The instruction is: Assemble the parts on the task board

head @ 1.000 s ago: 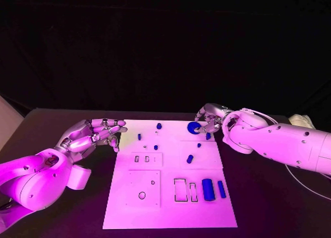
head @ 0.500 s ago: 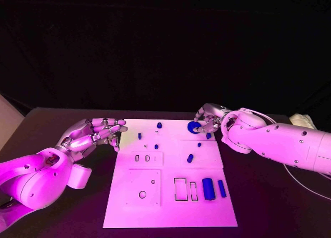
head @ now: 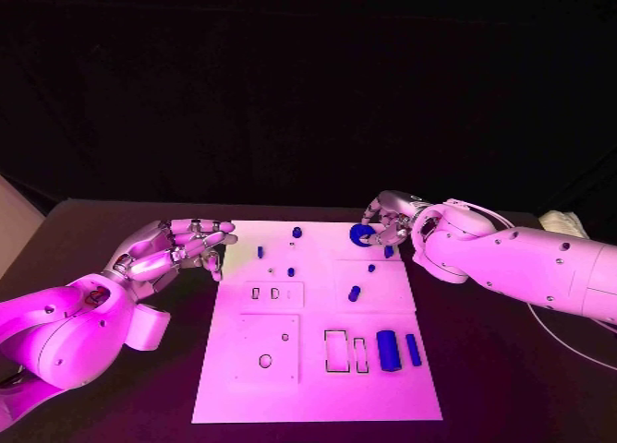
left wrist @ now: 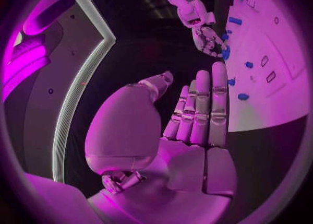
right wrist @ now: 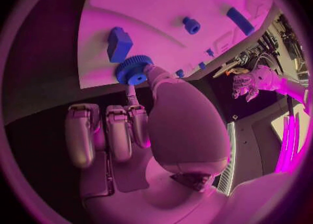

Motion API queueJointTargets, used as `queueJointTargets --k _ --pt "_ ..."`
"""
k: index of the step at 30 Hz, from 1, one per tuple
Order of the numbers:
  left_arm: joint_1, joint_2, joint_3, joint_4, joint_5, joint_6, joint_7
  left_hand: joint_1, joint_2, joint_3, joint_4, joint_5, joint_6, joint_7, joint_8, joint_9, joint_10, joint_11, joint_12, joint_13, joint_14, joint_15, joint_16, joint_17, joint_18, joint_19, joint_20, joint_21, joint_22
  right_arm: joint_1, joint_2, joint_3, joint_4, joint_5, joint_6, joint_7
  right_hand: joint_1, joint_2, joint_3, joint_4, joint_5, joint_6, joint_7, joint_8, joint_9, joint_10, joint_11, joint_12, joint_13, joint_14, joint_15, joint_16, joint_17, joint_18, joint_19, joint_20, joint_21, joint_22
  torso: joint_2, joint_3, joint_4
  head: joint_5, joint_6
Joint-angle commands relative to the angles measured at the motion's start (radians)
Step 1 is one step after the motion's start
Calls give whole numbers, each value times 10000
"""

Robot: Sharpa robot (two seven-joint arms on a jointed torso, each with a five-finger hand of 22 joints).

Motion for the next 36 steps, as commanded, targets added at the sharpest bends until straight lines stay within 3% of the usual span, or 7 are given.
queueJointTargets --k 1,6,12,18,25,31,36 --pt "9 13 5 4 -55 216 33 -19 12 -19 -62 -5 -57 69 -60 16 -92 7 -38 -3 -71 21 31 11 130 -51 -14 50 14 -33 -6 -25 -12 -526 230 -171 160 -84 257 -77 255 98 -4 6 -32 420 -80 40 1957 1024 -61 36 2632 -68 667 1 76 1772 -4 0 -1 3 -16" --pt "9 11 5 6 -55 222 26 -19 12 -19 -62 -5 -57 69 -60 16 -92 7 -38 -3 -71 21 31 11 130 -51 -14 50 14 -36 -13 -28 36 -671 187 -172 255 -199 798 -251 810 201 -8 -2 -79 432 -86 41 1974 1024 -69 36 2632 -79 682 -3 115 1827 -4 -6 -1 5 -16" --pt "9 16 5 5 -55 233 20 -15 23 -17 -76 -5 -64 71 -64 24 -111 10 -27 1 -82 25 45 6 132 -106 -6 122 58 -41 -40 -30 257 -807 -310 -53 85 -314 1394 -344 710 445 -83 105 -74 468 -147 66 2014 1024 -113 36 2632 -107 728 -33 206 1944 -10 -6 4 -10 17" --pt "9 21 5 2 -55 238 10 -15 23 -17 -76 -5 -64 71 -64 24 -111 10 -27 1 -82 25 45 6 132 -106 -6 122 58 -30 -102 -24 696 -1045 -909 19 -64 -366 1504 -343 660 520 -111 153 -61 515 -172 105 2060 1024 -133 36 2632 -138 782 -51 302 2061 -15 -14 -1 -8 60" --pt "9 43 5 -5 -55 242 1 -15 23 -17 -76 -5 -64 71 -64 24 -111 10 -27 1 -82 25 45 6 132 -106 -6 122 58 65 -29 -4 1293 -1495 -1268 -4 -136 -412 1544 -353 606 535 -121 166 -59 534 -182 120 2078 1024 -142 36 2632 -161 820 -60 371 2144 -21 -20 -5 21 78" --pt "9 75 5 -1 -55 257 -15 -15 23 -17 -76 -5 -64 71 -64 24 -111 10 -27 1 -82 25 45 6 132 -106 -6 122 58 95 348 3 1730 -2016 -1445 6 -164 -432 1556 -357 582 531 -121 165 -60 544 -183 129 2088 1024 -143 36 2632 -165 827 -62 383 2159 -9 -13 19 -26 106" --pt "10 88 5 10 -55 261 -23 -15 23 -17 -76 -5 -64 71 -64 24 -111 10 -27 1 -82 25 45 6 132 -106 -6 122 58 97 802 -5 1786 -2345 -1517 -50 -175 -440 1561 -360 571 528 -122 164 -61 542 -183 127 2086 1024 -144 36 2632 -167 831 -64 392 2168 -7 -26 14 -5 92"
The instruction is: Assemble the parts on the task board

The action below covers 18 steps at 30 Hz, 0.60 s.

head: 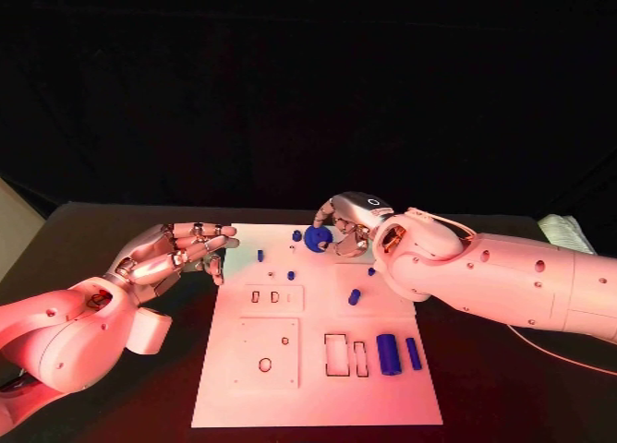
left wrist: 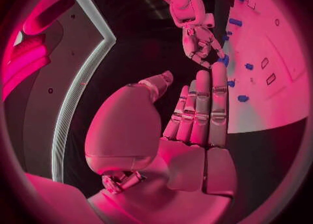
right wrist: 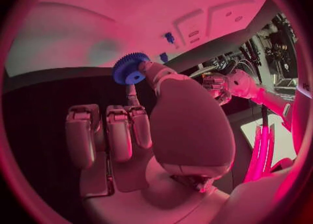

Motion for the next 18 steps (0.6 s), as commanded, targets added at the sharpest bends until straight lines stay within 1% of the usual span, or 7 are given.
queueJointTargets --k 1,3,4,5,8,13,18 --pt "10 30 4 22 -50 224 28 -15 23 12 -47 -5 -64 71 -64 10 -74 -27 -28 1 -46 -10 45 6 133 -69 31 34 10 3 246 -5 -15 -734 -319 -49 -66 -18 55 6 -64 75 -64 27 38 559 -59 33 2086 1024 -72 36 2634 -168 831 -65 42 2165 16 -5 8 6 -2" --pt "10 36 4 22 -50 227 26 -15 23 12 -47 -5 -64 71 -64 10 -74 -27 -28 1 -46 -10 45 6 133 -69 31 34 10 -7 419 -17 -85 -810 -332 -78 -66 -18 55 6 -64 75 -64 27 38 559 -59 33 2086 1024 -72 36 2634 -168 831 -65 42 2165 25 -8 20 7 3" --pt "10 39 4 21 -50 228 25 -15 23 12 -47 -5 -64 71 -64 10 -74 -27 -28 1 -46 -10 45 6 133 -69 31 34 10 -16 513 -25 -136 -840 -336 -91 -66 -18 55 6 -64 75 -64 27 38 559 -59 33 2086 1024 -72 36 2634 -168 831 -65 42 2165 24 -3 17 10 2" --pt "10 44 4 19 -50 228 25 -15 23 12 -47 -5 -64 71 -64 10 -74 -27 -28 1 -46 -10 45 6 133 -69 31 34 10 -24 586 -32 -181 -860 -338 -101 -88 -19 65 9 -76 71 -64 25 37 561 -58 34 2088 1024 -72 36 2634 -168 831 -66 41 2165 26 -8 19 14 -6" --pt "10 64 4 14 -50 237 24 -15 23 12 -47 -5 -64 71 -64 10 -74 -27 -28 1 -46 -10 45 6 133 -69 31 34 10 -67 804 -54 -335 -934 -323 -138 -88 -19 65 9 -76 71 -64 25 37 561 -58 34 2088 1024 -72 36 2634 -168 831 -66 41 2165 32 2 17 27 -22" --pt "10 79 4 11 -50 244 20 -15 23 12 -47 -5 -64 71 -64 10 -74 -27 -28 1 -46 -10 45 6 133 -69 31 34 10 -138 1105 -79 -613 -994 -268 -140 -104 -20 74 11 -85 65 -62 22 35 549 -58 21 2074 1024 -71 36 2634 -167 828 -67 37 2160 51 -9 38 37 -54" --pt "10 85 4 10 -50 249 17 -15 23 12 -47 -5 -64 71 -64 10 -74 -27 -28 1 -46 -10 45 6 133 -69 31 34 10 -172 1281 -93 -777 -1009 -193 -136 -104 -20 74 11 -85 65 -62 22 35 549 -58 21 2074 1024 -71 36 2634 -167 828 -67 37 2160 46 -5 26 70 -98"
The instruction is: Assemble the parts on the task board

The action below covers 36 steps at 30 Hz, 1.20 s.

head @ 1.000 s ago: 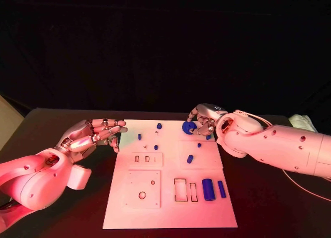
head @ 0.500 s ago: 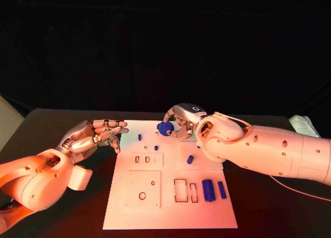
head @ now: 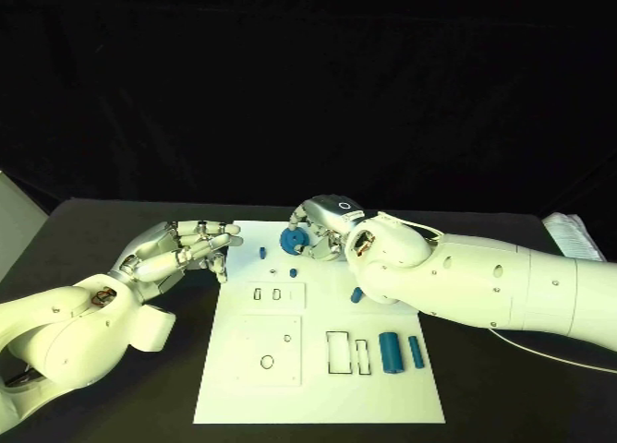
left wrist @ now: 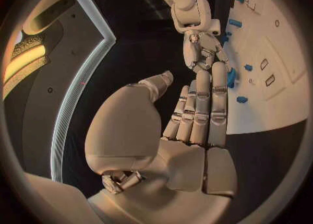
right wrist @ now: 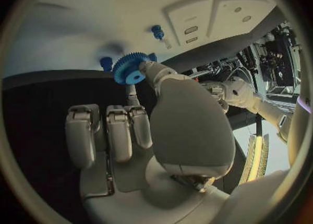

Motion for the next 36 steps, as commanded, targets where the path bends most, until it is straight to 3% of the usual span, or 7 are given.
queueJointTargets --k 1,8,30,36 --pt "9 26 5 11 -48 219 43 -15 23 11 -47 -5 -64 71 -65 11 -74 -27 -27 1 -47 -10 45 6 134 -70 31 35 12 -16 76 -3 -85 -255 9 -47 -77 8 75 11 -23 32 -26 39 32 549 -59 22 2075 1023 -72 36 2635 -166 828 -67 37 2162 0 3 -7 27 -38" --pt "9 31 6 9 -53 224 34 -15 23 11 -47 -5 -64 71 -65 11 -74 -27 -27 1 -47 -10 45 6 134 -70 31 35 12 -48 226 -34 -263 -263 106 -77 -90 8 90 7 -36 24 -26 35 30 546 -59 18 2071 1023 -71 36 2635 -170 834 -67 49 2176 -15 7 -21 44 -117" --pt "10 14 6 24 -56 225 28 -15 23 11 -47 -5 -64 71 -65 11 -74 -27 -27 1 -47 -10 45 6 134 -70 31 35 12 -153 489 -147 -758 -268 405 -140 -122 1 123 -7 -94 11 -25 30 27 531 -56 2 2055 1023 -70 36 2635 -167 830 -68 40 2166 -18 -11 -22 38 -118" --pt "11 17 6 26 -56 233 23 -15 23 11 -47 -5 -64 71 -65 11 -74 -27 -27 1 -47 -10 45 6 134 -70 31 35 12 -183 538 -166 -858 -271 366 -176 -131 1 132 -10 -109 6 -23 28 26 512 -55 -18 2034 1023 -69 36 2635 -166 827 -67 35 2160 -25 2 -16 43 -121"
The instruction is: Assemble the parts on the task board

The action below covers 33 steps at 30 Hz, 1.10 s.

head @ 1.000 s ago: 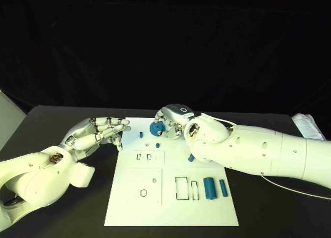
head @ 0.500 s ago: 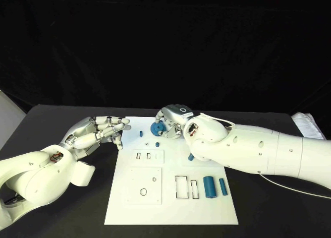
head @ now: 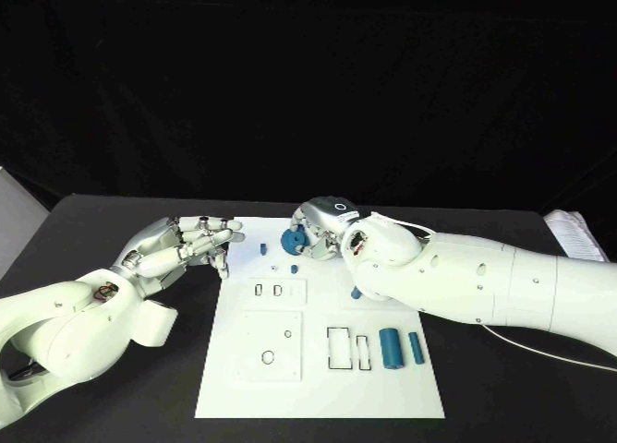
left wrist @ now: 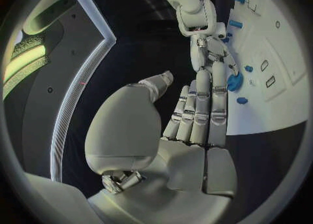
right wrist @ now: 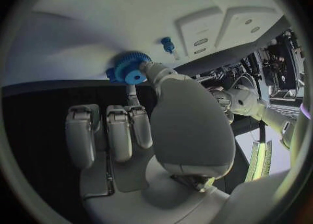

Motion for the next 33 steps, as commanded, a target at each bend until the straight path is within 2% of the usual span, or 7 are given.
queueJointTargets --k 1,11,13,15,18,22,33 --pt "11 12 4 19 -51 206 45 -15 23 11 -48 -5 -64 71 -65 13 -74 -27 -27 1 -47 -10 45 6 133 -70 30 35 14 -41 21 -27 -52 -112 114 -89 -80 54 75 -12 -54 55 -2 23 21 512 -56 -17 2035 1023 -70 37 2628 -166 827 -67 36 2155 1 5 1 0 8" --pt "11 -3 4 19 -51 210 36 -15 23 11 -48 -5 -64 71 -65 13 -74 -27 -27 1 -47 -10 45 6 133 -70 30 35 14 -53 71 -33 -111 10 -42 22 -479 -38 114 21 -405 -343 110 -198 -74 355 42 -181 1877 1023 11 37 2628 -155 802 -6 -4 2116 1 7 -3 15 27" --pt "11 -2 4 17 -51 210 35 -15 23 11 -48 -5 -64 71 -65 13 -74 -27 -27 1 -47 -10 45 6 133 -70 30 35 14 -53 69 -34 -115 101 -39 82 -701 -65 -37 99 -834 -449 132 -267 -106 307 73 -232 1830 1023 40 37 2628 -154 800 27 -8 2115 -1 8 -6 20 24" --pt "11 -1 4 17 -51 210 34 -15 23 11 -48 -5 -64 71 -65 13 -74 -27 -27 1 -47 -10 45 6 133 -70 30 35 14 -53 65 -34 -117 166 -20 122 -931 -77 -262 223 -882 -604 158 -360 -163 280 96 -261 1804 1023 61 37 2628 -153 797 47 -12 2113 1 9 -6 24 23" --pt "11 -2 4 5 -52 241 32 -15 23 11 -48 -5 -64 71 -65 13 -74 -27 -27 1 -47 -10 45 6 133 -70 30 35 14 -54 48 -35 -120 296 104 203 -1369 118 -1064 618 -1008 -718 186 -458 -269 265 131 -277 1801 1023 98 37 2628 -151 795 90 -17 2115 5 13 -11 33 13" --pt "12 -3 4 -23 -68 273 34 -16 49 15 -63 -4 -78 73 -73 26 -104 -22 -18 7 -68 -3 65 -6 138 -169 44 156 86 -54 21 -35 -107 452 270 274 -1492 343 -1894 894 -741 -713 203 -483 -344 259 149 -285 1806 1023 121 37 2628 -156 805 112 -1 2139 3 15 -12 34 -1" --pt "12 -7 4 -125 -86 283 42 7 68 34 -76 -4 -83 72 -76 28 -110 -23 -19 7 -72 -5 67 -9 140 -184 44 174 96 -54 -85 -37 -71 613 481 282 -1604 644 -2095 913 -364 -565 172 -408 -370 301 124 -247 1852 1023 103 37 2628 -158 811 103 5 2151 4 19 -6 40 -21"
